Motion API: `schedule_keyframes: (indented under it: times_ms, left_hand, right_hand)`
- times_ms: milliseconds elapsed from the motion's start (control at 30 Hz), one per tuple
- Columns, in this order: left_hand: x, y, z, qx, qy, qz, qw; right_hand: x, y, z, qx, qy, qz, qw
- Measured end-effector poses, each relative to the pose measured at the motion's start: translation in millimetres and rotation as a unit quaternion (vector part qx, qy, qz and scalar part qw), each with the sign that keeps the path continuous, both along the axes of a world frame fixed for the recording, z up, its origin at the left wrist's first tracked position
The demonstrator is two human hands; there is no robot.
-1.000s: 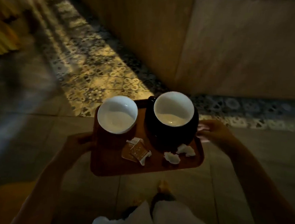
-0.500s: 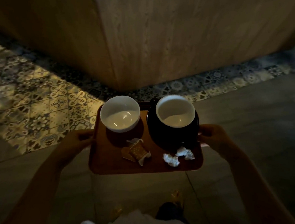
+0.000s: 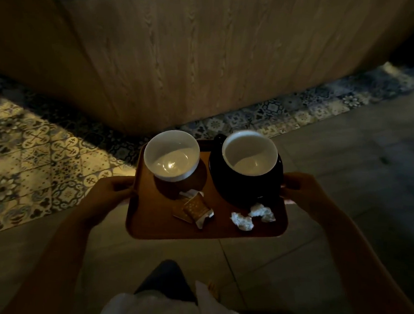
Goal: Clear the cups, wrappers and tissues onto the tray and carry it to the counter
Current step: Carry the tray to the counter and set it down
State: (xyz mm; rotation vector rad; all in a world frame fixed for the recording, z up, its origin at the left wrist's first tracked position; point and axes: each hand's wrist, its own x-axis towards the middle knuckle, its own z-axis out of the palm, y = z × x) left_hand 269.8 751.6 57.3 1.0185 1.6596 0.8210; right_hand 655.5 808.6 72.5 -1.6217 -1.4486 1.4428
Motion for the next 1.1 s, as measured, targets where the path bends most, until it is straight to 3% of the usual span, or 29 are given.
schedule_keyframes:
  times_ms: [367, 800, 1100]
  left_hand:
    - [18.1, 169.3, -2.4, 0.006, -0.007, -0.014, 1.000]
    - [33.6, 384.9, 24.8, -0.012, 0.005, -0.053, 0.998]
    - [87.3, 493.3, 19.6, -0.015, 0.019, -0.012, 1.000]
  right_hand:
    - [15.9, 145.1, -5.8, 0.049, -0.036, -0.013, 0.998]
    - [38.0, 320.0, 5.5, 0.039, -0.051, -0.061, 0.996]
    - [87.6, 471.8, -1.1, 0.048, -0.074, -0.006, 0.996]
